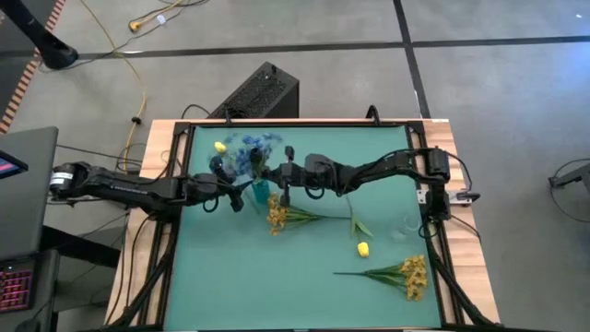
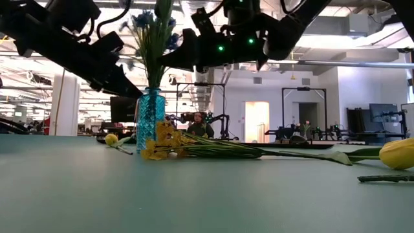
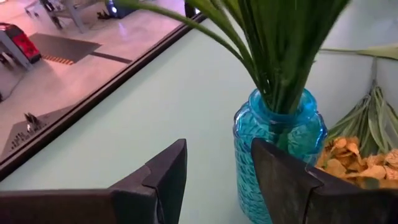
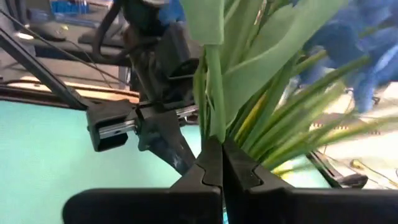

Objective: Sort flowers into vase by color
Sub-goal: Put the black flower into the blue vase

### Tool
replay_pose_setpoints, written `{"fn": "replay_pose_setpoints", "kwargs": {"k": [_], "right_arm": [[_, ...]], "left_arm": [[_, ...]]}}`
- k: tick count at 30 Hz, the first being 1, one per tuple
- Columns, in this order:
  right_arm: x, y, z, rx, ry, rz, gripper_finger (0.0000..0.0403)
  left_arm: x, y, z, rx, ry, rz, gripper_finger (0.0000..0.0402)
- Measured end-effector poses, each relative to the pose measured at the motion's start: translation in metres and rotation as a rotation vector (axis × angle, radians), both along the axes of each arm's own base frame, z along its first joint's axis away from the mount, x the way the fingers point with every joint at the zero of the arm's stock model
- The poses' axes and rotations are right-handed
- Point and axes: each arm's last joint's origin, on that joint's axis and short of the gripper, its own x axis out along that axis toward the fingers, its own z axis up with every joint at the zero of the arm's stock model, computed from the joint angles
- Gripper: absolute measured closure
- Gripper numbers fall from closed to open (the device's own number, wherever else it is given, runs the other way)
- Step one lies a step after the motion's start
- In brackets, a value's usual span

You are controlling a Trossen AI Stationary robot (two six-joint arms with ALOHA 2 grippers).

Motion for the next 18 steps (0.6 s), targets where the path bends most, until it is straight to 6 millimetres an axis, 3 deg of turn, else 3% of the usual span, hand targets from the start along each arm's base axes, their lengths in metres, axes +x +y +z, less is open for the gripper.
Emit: {"fn": "replay_pose_setpoints", "kwargs": {"k": [18], "right_arm": [[-0.001, -0.009, -0.013, 0.063, 0.152, -0.030, 0.0378]], "left_arm": [[0.001, 0.000, 0.001, 0.031, 0.002, -0.021, 0.0231]]}}
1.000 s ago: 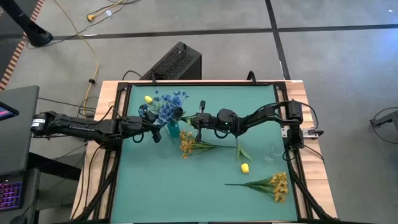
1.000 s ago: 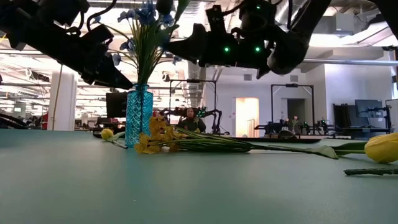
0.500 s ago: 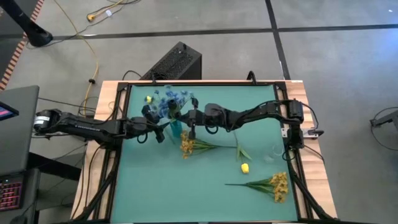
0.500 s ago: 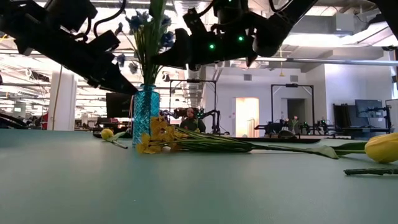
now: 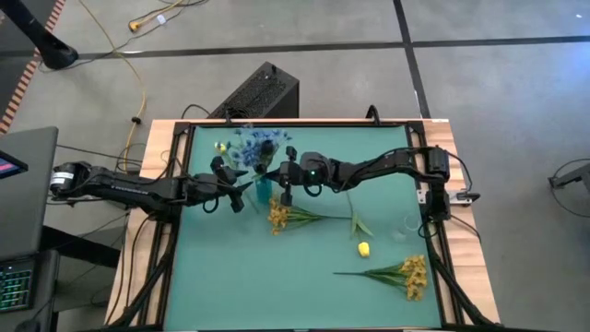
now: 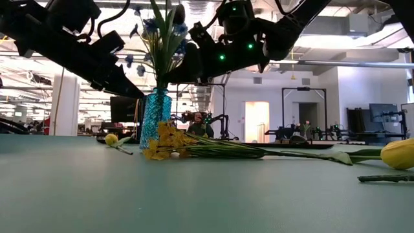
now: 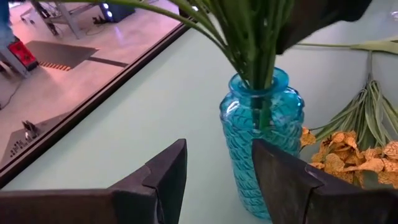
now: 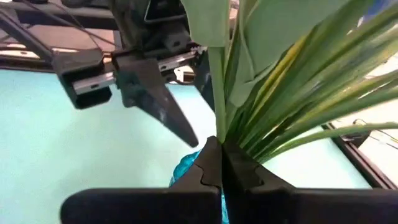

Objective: Sort flowers into vase by color
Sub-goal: Put the black flower into the blue vase, then put the top yellow flowers into the transparent vase

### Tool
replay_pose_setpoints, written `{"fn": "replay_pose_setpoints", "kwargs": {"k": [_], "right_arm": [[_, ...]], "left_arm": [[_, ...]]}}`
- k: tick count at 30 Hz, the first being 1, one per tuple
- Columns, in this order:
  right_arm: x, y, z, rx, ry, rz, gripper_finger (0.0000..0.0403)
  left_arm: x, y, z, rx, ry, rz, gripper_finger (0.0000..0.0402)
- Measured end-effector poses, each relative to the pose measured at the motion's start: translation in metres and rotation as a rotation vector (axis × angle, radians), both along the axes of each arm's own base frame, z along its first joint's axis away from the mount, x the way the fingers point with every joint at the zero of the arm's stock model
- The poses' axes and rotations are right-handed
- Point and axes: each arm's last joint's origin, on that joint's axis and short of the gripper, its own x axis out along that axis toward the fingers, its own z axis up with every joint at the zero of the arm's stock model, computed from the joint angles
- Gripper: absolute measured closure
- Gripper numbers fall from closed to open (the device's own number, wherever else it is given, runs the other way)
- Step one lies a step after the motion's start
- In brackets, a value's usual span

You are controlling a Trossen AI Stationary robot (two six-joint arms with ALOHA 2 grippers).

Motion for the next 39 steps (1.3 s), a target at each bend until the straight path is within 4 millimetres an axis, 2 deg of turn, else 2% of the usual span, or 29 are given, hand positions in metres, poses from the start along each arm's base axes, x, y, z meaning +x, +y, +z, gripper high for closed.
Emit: {"fn": "replay_pose_setpoints", "kwargs": {"k": [14, 24, 30, 39], "right_arm": [[0.002, 0.020, -0.001, -0.066, 0.013, 0.058, 0.0293], [-0.002, 0.019, 0.006, -0.057, 0.077, 0.027, 0.0166], [-0.014, 0.021, 0.025, -0.031, 0.174, 0.029, 0.0118], [-0.052, 0.025, 0.051, 0.023, 0.399, 0.024, 0.0106]], "left_arm": [[0.000, 0.000, 0.000, -0.001, -0.001, -0.001, 0.0231], [0.000, 0.000, -0.001, -0.001, 0.008, -0.002, 0.0231], [0.000, 0.000, 0.000, 0.006, 0.010, -0.006, 0.0231], [0.000, -0.003, 0.003, -0.018, 0.094, -0.004, 0.0231]]}}
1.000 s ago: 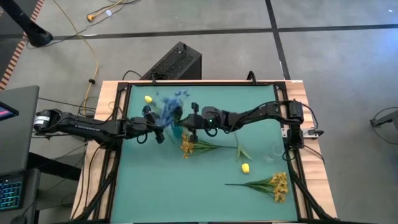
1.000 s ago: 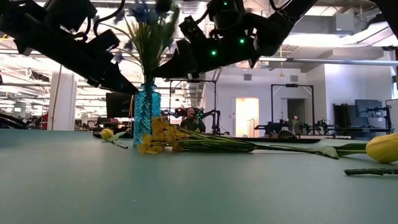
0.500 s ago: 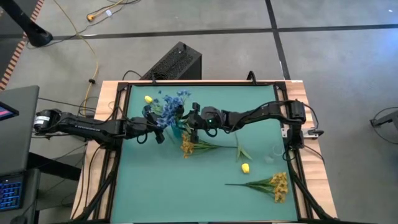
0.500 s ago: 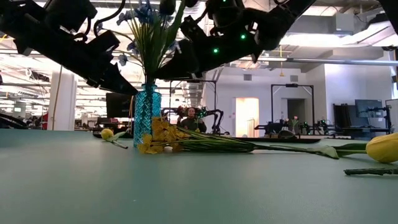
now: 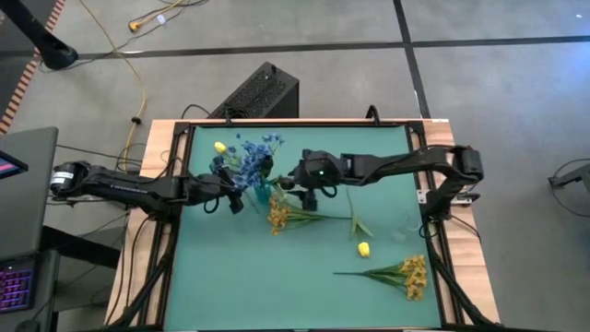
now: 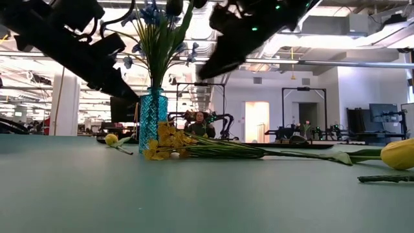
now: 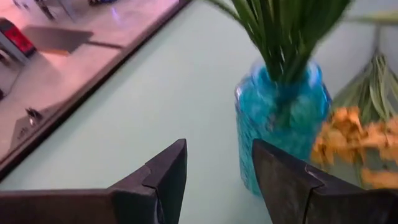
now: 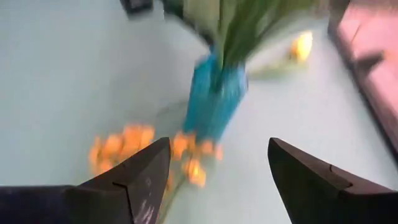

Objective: Sort flowers into vase by color
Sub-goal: Put the top yellow flowers into the transparent vase

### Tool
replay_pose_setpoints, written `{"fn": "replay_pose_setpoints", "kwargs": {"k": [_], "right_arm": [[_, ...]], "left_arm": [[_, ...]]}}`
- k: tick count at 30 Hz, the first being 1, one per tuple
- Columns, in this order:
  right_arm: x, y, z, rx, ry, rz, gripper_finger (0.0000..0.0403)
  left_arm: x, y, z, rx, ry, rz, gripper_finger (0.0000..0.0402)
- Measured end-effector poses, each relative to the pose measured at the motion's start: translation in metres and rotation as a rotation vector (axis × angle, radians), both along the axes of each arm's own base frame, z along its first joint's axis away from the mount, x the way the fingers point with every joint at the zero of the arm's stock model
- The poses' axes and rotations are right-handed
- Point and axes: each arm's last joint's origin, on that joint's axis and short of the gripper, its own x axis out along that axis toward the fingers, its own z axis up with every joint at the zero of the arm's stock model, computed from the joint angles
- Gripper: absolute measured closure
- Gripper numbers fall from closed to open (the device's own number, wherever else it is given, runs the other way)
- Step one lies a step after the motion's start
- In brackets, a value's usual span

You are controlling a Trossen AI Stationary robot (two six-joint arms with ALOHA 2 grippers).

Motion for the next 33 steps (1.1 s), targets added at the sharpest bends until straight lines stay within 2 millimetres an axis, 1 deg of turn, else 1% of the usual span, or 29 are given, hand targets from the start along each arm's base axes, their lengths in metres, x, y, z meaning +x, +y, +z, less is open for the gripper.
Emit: {"fn": "replay_pose_setpoints", "kwargs": {"k": [4, 8, 12, 14, 18, 21, 23, 26, 28, 33], "right_arm": [[-0.024, 0.002, 0.006, 0.065, 0.151, -0.041, 0.0106], [-0.045, 0.004, 0.009, 0.135, 0.289, -0.103, 0.0106], [-0.056, 0.009, 0.004, 0.196, 0.388, -0.160, 0.0106], [-0.060, 0.016, -0.003, 0.214, 0.427, -0.168, 0.0106], [-0.066, 0.032, -0.021, 0.246, 0.479, -0.175, 0.0106], [-0.066, 0.046, -0.029, 0.246, 0.450, -0.163, 0.0106], [-0.066, 0.054, -0.036, 0.240, 0.432, -0.148, 0.0106], [-0.063, 0.066, -0.050, 0.205, 0.383, -0.122, 0.0106], [-0.063, 0.070, -0.060, 0.161, 0.414, -0.093, 0.0106], [-0.056, 0.066, -0.074, 0.162, 0.427, -0.161, 0.0107]], "left_arm": [[-0.003, -0.006, 0.001, -0.031, 0.048, -0.015, 0.0231], [-0.010, -0.015, 0.010, -0.020, 0.047, -0.026, 0.0231], [-0.022, -0.025, 0.026, -0.022, -0.012, -0.043, 0.0231], [-0.028, -0.031, 0.031, -0.054, -0.064, -0.079, 0.0231], [-0.035, -0.045, 0.029, -0.096, -0.100, -0.168, 0.0231], [-0.035, -0.057, 0.031, -0.096, -0.156, -0.240, 0.0231], [-0.033, -0.066, 0.029, -0.070, -0.193, -0.283, 0.0231], [-0.031, -0.076, 0.029, 0.020, -0.198, -0.368, 0.0231], [-0.029, -0.079, 0.033, 0.062, -0.224, -0.385, 0.0231], [-0.029, -0.079, 0.036, 0.101, -0.234, -0.394, 0.0231]]}}
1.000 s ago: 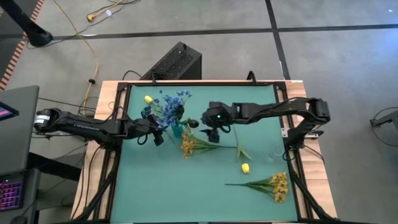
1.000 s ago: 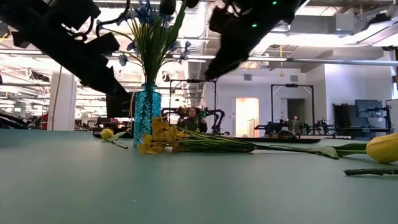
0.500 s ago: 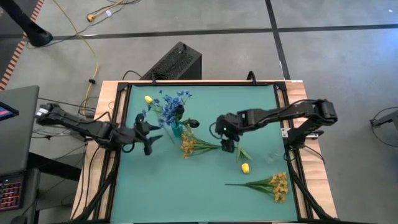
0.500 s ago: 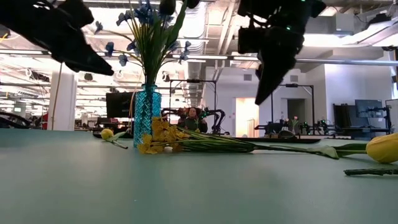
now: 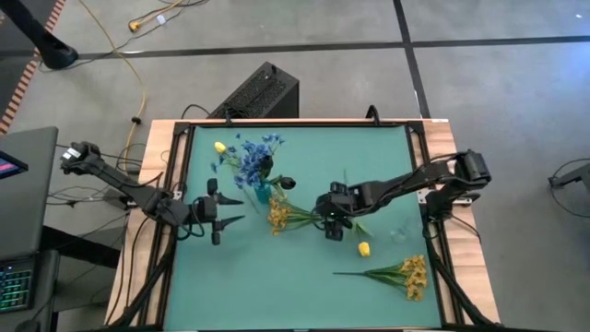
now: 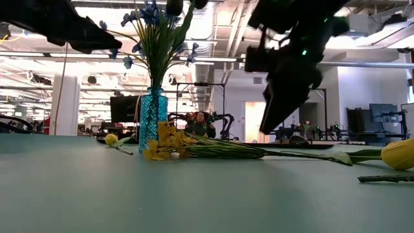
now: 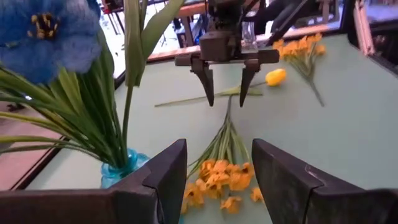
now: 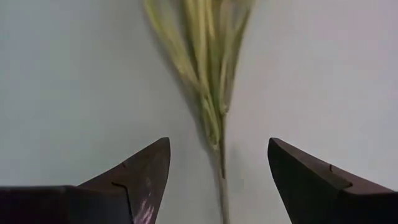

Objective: Sort flowers into vase by color
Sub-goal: Put the top yellow flowers into the transparent vase

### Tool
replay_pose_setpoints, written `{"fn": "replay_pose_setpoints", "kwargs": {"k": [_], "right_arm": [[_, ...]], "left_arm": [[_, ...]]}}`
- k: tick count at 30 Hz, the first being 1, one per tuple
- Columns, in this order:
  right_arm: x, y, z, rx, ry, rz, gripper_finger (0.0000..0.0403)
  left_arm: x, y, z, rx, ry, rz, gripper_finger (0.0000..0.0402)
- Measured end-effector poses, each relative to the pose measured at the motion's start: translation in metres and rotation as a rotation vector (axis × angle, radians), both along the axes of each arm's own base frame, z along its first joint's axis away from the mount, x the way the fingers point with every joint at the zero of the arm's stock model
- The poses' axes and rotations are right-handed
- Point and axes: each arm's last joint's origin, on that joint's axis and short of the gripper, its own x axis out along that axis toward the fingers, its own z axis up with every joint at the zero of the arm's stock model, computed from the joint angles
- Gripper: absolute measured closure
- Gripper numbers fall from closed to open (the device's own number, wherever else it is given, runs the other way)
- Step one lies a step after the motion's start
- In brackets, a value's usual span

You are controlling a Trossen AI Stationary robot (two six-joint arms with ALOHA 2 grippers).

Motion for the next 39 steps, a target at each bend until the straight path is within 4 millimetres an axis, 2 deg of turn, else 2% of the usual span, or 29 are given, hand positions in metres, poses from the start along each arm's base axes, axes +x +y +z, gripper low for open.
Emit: {"fn": "replay_pose_setpoints", "kwargs": {"k": [7, 15, 19, 22, 28, 29, 33, 36, 39], "right_arm": [[0.012, -0.009, -0.038, 0.010, 0.081, -0.032, 0.0107], [0.020, -0.015, -0.042, 0.023, 0.100, -0.045, 0.0116], [0.023, -0.014, -0.039, 0.035, 0.092, -0.042, 0.0147], [0.025, -0.011, -0.037, 0.035, 0.085, -0.035, 0.0200], [0.029, -0.008, -0.028, 0.045, 0.116, -0.058, 0.0364], [0.029, -0.006, -0.026, 0.042, 0.127, -0.051, 0.0374], [0.024, 0.006, -0.016, 0.039, 0.135, -0.012, 0.0364], [0.019, 0.019, 0.002, 0.019, 0.080, 0.059, 0.0359], [0.012, 0.035, 0.028, -0.022, -0.027, 0.164, 0.0373]], "left_arm": [[0.000, 0.001, -0.001, 0.031, 0.010, 0.007, 0.0231], [0.000, 0.001, -0.001, 0.034, 0.010, 0.011, 0.0231], [0.000, 0.001, -0.001, 0.034, 0.010, 0.011, 0.0231], [0.000, 0.001, -0.001, 0.033, 0.010, 0.012, 0.0231], [0.000, 0.001, -0.001, 0.029, 0.009, 0.014, 0.0231], [0.000, 0.001, -0.001, 0.029, 0.009, 0.014, 0.0231], [0.000, 0.001, -0.001, 0.020, 0.009, 0.015, 0.0231], [0.000, 0.001, -0.001, 0.019, 0.012, 0.016, 0.0231], [0.000, 0.001, -0.002, 0.018, 0.016, 0.017, 0.0231]]}}
